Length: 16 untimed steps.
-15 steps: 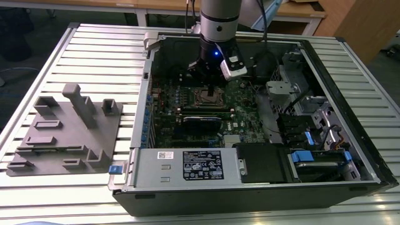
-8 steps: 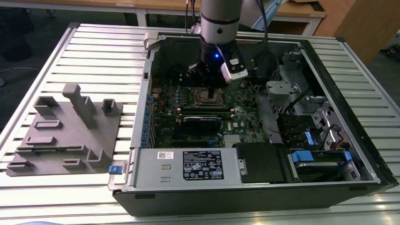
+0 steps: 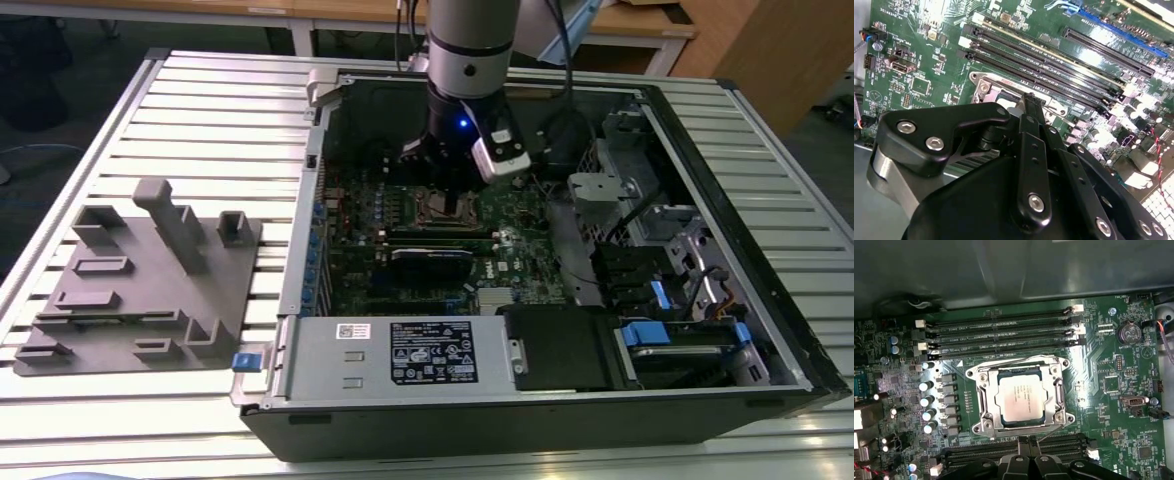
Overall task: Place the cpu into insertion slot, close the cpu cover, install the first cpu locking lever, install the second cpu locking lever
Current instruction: 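Install the second cpu locking lever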
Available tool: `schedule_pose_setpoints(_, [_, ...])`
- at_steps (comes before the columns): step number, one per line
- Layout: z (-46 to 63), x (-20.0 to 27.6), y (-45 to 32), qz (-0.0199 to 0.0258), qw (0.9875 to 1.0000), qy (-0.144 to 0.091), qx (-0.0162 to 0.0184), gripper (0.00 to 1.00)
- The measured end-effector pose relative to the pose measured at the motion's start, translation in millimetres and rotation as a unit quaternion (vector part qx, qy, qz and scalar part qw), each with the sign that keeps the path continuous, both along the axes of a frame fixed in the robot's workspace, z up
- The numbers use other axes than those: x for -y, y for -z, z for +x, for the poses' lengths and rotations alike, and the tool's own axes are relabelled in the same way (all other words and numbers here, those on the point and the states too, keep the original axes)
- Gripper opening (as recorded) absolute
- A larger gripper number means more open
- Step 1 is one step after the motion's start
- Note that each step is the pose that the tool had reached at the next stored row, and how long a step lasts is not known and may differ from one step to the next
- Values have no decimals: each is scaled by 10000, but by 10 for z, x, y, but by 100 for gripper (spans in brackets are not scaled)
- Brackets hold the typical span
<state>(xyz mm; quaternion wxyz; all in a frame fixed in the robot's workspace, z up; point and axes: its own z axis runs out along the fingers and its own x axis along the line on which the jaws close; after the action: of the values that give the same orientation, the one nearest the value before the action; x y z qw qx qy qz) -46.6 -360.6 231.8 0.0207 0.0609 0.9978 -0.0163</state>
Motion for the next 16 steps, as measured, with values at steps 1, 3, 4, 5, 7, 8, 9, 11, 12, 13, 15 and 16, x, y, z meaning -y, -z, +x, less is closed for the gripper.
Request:
schedule_pose_setpoints(1, [-1,4,1,0,10000,0,0,11])
schedule_pose_setpoints(3, [-6,10,2,0,10000,1,0,11])
schedule_pose_setpoints(4, [-10,13,3,0,10000,1,0,11])
schedule_pose_setpoints(5, [-14,15,4,0,10000,1,0,11])
schedule_pose_setpoints(7, [-28,19,6,0,10000,0,1,11])
schedule_pose_setpoints(8, [-36,20,7,0,10000,0,1,11])
schedule_pose_setpoints(9, [-43,22,7,0,10000,0,1,11])
schedule_pose_setpoints(11, [-55,25,8,0,10000,0,2,11])
schedule_pose_setpoints(12, [-57,26,8,0,10000,0,1,11])
schedule_pose_setpoints(13, [-58,26,8,0,10000,0,1,11])
schedule_pose_setpoints(15, [-78,27,11,0,10000,0,1,11])
schedule_pose_setpoints(16, [-78,27,13,0,10000,0,1,11])
